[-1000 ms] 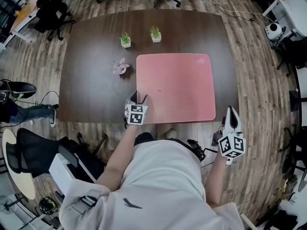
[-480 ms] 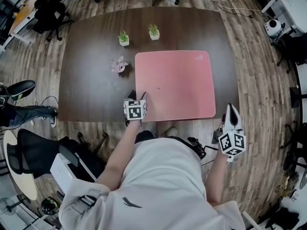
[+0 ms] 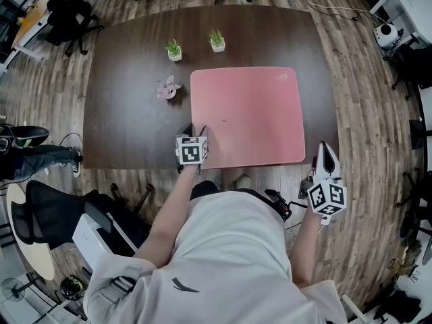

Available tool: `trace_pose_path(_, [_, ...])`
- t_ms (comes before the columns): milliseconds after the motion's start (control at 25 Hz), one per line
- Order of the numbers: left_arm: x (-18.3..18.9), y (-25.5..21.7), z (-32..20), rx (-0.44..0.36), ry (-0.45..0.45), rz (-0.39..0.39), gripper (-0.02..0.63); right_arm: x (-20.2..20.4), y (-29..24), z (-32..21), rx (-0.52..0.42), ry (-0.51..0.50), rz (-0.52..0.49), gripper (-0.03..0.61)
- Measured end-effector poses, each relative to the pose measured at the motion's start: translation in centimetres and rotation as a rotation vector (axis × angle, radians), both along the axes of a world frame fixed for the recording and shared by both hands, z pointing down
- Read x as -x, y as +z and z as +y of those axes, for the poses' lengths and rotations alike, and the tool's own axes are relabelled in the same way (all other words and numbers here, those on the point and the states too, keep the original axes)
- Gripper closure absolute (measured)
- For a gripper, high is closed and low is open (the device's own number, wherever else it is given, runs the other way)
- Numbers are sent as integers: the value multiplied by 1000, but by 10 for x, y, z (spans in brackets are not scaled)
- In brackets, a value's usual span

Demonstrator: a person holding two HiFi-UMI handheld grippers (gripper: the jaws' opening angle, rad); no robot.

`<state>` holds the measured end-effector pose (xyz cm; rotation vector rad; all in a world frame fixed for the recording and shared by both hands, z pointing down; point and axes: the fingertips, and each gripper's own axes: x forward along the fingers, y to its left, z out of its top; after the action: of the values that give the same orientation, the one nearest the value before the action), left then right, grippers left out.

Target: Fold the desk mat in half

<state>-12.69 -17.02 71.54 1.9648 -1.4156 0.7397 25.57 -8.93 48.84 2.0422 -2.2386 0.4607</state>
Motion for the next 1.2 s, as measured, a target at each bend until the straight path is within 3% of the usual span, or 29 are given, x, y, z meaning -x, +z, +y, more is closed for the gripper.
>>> trace_pose_path(320, [-6, -2, 2, 13, -19, 32, 456, -1, -2, 1, -1, -3, 3, 577])
trace_pose_path(560, [-12, -6, 4, 27, -33, 105, 515, -7, -3, 4, 1, 9, 3, 577])
trace_pose_path(840, [-14, -20, 5, 3, -42, 154, 521, -4, -4, 2, -6, 5, 2, 577])
trace_pose_path(1200, [-28, -54, 7, -68, 27, 166, 523, -3, -2, 6, -8, 6, -4, 577])
